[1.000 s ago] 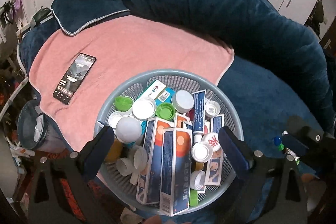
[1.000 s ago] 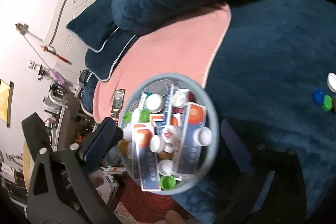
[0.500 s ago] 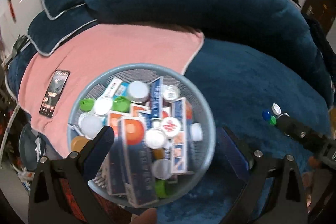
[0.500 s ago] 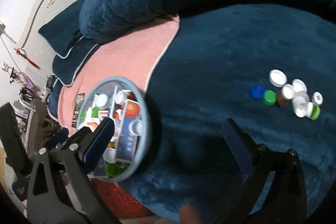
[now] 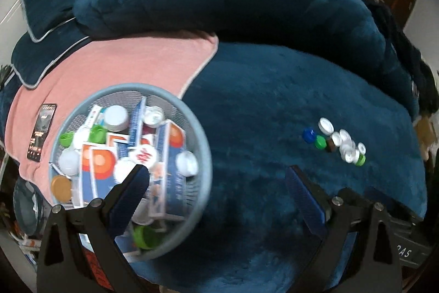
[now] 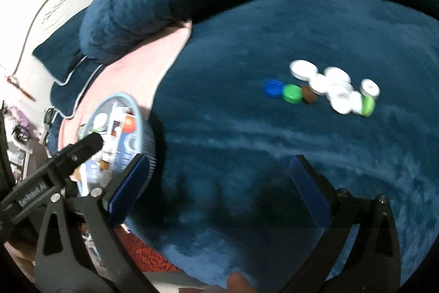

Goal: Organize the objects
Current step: 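Move both open grippers back over the scattered caps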

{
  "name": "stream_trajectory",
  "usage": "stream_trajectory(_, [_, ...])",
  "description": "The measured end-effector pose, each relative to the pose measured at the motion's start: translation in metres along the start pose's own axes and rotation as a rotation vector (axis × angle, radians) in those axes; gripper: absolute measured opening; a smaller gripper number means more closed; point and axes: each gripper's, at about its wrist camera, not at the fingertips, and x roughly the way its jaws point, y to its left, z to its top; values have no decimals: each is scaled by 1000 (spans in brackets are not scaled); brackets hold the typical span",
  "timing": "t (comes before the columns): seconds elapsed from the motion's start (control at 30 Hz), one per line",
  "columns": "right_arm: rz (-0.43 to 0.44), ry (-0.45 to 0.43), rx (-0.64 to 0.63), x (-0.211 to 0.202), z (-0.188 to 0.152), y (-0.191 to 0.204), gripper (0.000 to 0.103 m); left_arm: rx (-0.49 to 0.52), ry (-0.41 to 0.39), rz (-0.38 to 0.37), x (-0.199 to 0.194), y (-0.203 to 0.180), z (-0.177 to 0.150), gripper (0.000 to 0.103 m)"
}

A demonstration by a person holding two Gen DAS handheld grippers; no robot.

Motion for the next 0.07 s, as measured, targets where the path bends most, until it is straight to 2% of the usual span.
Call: stream_trajectory(0.07, [-47,-9,17,-2,-8,-14,103,28,16,-4,9,-13,-7,100])
